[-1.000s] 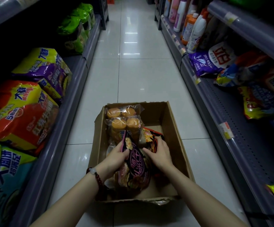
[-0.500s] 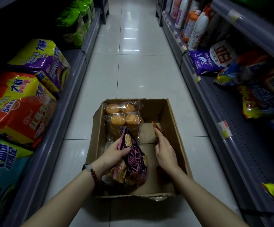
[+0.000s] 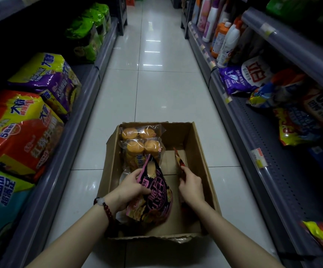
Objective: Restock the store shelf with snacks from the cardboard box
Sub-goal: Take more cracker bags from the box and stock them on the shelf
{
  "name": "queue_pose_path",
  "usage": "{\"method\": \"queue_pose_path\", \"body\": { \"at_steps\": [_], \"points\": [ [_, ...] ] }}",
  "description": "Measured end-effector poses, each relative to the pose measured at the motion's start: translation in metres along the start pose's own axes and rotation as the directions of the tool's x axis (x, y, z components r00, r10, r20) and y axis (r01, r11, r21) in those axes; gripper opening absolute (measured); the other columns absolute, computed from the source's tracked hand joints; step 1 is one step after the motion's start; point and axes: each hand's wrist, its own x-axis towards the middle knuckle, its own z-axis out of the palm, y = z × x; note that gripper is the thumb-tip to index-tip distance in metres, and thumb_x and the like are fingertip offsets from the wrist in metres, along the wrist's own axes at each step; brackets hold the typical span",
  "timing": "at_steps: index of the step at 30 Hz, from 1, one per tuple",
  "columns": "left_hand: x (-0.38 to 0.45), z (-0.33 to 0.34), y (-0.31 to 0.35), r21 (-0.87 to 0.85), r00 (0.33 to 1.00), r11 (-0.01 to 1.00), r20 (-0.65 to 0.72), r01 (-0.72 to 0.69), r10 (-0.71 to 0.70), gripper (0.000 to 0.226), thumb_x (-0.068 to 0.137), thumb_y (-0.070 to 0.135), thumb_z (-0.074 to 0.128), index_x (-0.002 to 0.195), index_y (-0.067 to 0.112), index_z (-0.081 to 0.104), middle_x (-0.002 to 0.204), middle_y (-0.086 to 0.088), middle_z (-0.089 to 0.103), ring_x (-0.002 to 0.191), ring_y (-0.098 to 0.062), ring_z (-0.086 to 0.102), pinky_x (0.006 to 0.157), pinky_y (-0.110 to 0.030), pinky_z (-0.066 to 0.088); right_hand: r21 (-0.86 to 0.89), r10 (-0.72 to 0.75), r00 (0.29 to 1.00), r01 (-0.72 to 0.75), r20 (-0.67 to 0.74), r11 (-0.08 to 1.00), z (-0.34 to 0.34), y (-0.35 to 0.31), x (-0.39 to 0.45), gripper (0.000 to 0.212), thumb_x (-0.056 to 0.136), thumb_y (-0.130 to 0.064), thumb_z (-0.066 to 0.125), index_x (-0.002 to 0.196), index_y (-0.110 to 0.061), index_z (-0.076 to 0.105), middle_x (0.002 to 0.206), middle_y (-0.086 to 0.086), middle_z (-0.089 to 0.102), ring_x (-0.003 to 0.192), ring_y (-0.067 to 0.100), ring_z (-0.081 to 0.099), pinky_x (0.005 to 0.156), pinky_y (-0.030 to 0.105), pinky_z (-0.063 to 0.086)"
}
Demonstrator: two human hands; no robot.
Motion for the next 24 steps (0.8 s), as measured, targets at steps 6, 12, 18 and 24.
{"method": "queue_pose_path", "body": {
  "at_steps": [6,12,18,24],
  "points": [
    [-0.007,-0.007,0.038,-0.001,0.998,0.999,0.016,-0.053,0.053,0.056,0.082,-0.012,0.057,0.131,0.017,0.054,0.115,-0.013,0.066,0.109,-0.028,0.063,0.09,-0.044,0.054,0.223,-0.025,0.997,0.041,-0.075,0.974,-0.037,-0.032,0.003,0.037,0.1,-0.016,0.048,0.136,-0.017,0.05,0.123,0.003,0.062,0.114,0.021,0.06,0.09,0.029,0.049],
    [-0.059,-0.003,0.115,0.002,0.999,0.999,-0.002,-0.054,0.054,0.046,0.083,-0.011,0.058,0.121,0.016,0.06,0.112,-0.016,0.068,0.104,-0.03,0.066,0.086,-0.047,0.056,0.279,-0.052,0.995,0.075,-0.086,0.958,-0.102,-0.093,-0.017,0.035,0.098,-0.017,0.05,0.133,-0.02,0.054,0.118,-0.002,0.064,0.102,0.012,0.058,0.087,0.027,0.049],
    [-0.15,0.011,0.215,-0.014,0.994,0.997,-0.083,-0.076,0.075,0.053,0.082,-0.015,0.057,0.125,0.015,0.056,0.105,-0.014,0.069,0.094,-0.027,0.069,0.07,-0.035,0.06,0.287,-0.114,0.993,0.118,-0.029,0.951,-0.196,-0.19,-0.059,0.033,0.096,-0.011,0.052,0.127,-0.018,0.058,0.106,-0.009,0.063,0.099,0.008,0.058,0.088,0.025,0.048],
    [-0.253,0.004,0.33,0.032,0.975,0.997,-0.212,-0.068,0.073,0.028,0.082,-0.008,0.063,0.109,0.001,0.064,0.09,-0.01,0.071,0.078,-0.019,0.068,0.053,-0.022,0.054,0.281,-0.153,0.988,0.156,-0.033,0.947,-0.288,-0.301,-0.098,0.031,0.096,-0.009,0.052,0.125,-0.016,0.058,0.101,-0.013,0.058,0.098,0.009,0.056,0.088,0.028,0.047]
  ]
}}
